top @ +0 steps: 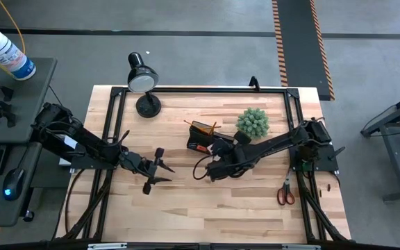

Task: Pick and place office supplies into organizer
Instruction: Put the pink sticky notes into the black desk organizer

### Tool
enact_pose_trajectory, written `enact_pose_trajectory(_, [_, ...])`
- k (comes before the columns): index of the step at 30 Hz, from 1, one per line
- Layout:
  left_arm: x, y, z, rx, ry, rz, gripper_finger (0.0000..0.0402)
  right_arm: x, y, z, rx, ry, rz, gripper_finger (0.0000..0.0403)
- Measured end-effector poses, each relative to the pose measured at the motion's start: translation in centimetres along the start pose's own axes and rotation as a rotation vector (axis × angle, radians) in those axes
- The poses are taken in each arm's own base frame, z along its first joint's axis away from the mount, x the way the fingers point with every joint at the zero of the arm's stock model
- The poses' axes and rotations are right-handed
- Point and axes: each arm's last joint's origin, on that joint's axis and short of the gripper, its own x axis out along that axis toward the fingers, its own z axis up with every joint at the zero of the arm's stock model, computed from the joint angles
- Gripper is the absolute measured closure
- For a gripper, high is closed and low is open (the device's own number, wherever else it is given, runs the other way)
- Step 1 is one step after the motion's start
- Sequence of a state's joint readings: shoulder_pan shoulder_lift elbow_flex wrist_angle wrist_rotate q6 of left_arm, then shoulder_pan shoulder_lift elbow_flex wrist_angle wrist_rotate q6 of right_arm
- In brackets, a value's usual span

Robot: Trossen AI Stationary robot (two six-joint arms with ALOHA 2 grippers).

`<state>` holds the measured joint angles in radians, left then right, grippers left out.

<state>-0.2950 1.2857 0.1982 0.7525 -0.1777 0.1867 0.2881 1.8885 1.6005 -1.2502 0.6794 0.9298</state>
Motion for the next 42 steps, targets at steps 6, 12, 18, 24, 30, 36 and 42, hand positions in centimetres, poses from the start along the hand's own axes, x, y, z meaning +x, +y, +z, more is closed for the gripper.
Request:
enact_pose_trajectory(6, [-0.1, 0.5, -0.1, -0.051, 0.032, 0.192, 0.0252, 0.0, 0.0, 0.0, -0.019, 0.0, 0.0, 0.0403])
enact_pose_trajectory(12, [-0.6, -0.3, -0.6, -0.082, 0.108, 0.437, 0.0252, 0.1, 0.0, 0.1, -0.059, 0.004, 0.003, 0.0403])
enact_pose_trajectory(18, [-1.3, -1.0, -0.6, -0.09, 0.109, 0.624, 0.0252, 0.2, -0.1, 0.2, -0.142, 0.015, 0.008, 0.0403])
enact_pose_trajectory(24, [-1.5, -1.2, -0.6, -0.115, 0.095, 0.694, 0.0252, 0.7, -0.3, 0.8, -0.313, 0.004, 0.018, 0.0403])
enact_pose_trajectory(30, [-1.5, -1.2, -0.6, -0.115, 0.096, 0.695, 0.0252, 1.7, -1.1, 1.8, -0.445, 0.014, 0.004, 0.0403])
enact_pose_trajectory(36, [-1.5, -1.2, -0.6, -0.115, 0.097, 0.691, 0.0252, 2.8, -2.1, 2.7, -0.49, 0.044, 0.0, 0.0403])
enact_pose_trajectory(42, [-1.5, -1.3, -0.7, -0.108, 0.105, 0.689, 0.0252, 3.5, -2.7, 3.3, -0.538, 0.069, 0.008, 0.0403])
